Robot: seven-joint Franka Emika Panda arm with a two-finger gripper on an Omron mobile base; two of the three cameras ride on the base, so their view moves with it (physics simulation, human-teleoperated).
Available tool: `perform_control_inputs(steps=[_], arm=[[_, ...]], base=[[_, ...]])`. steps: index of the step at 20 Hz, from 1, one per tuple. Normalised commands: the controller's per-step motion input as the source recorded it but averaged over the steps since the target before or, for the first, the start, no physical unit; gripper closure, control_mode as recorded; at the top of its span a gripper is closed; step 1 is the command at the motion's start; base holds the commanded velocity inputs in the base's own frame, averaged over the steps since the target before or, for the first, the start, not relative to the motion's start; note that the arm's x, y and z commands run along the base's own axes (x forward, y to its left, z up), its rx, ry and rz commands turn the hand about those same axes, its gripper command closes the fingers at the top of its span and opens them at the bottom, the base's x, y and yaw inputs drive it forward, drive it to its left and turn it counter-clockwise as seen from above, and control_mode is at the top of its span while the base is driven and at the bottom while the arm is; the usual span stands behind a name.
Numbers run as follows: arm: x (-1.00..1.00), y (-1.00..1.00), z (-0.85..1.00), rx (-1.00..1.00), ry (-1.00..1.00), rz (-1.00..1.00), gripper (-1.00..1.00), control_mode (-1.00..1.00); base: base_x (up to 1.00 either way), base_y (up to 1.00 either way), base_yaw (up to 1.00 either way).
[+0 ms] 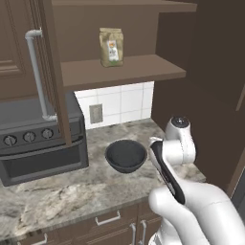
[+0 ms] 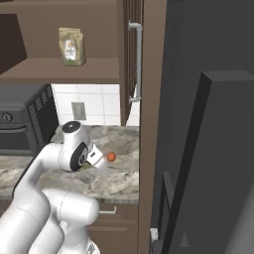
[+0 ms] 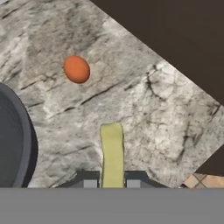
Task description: Pick the egg and butter from the fridge and place them by the bowl for mixing.
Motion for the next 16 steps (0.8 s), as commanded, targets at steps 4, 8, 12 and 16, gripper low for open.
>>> perform_control_inputs(steps=[4,8,12,16], arm=[[0.43,0.00,-0.20,-0.03,0.00,0.00,1.00,-1.00],[0.62,0.00,-0.33,-0.07,0.00,-0.01,1.00,-1.00],[0.41,0.00,-0.41,-0.05,0.00,-0.01,1.00,-1.00],[-0.02,0.00,-0.53,0.00,0.00,0.00,1.00,-1.00]], base=[[0.00,0.00,0.00],[0.00,0.00,0.00],[0.00,0.00,0.00],[0.00,0.00,0.00]])
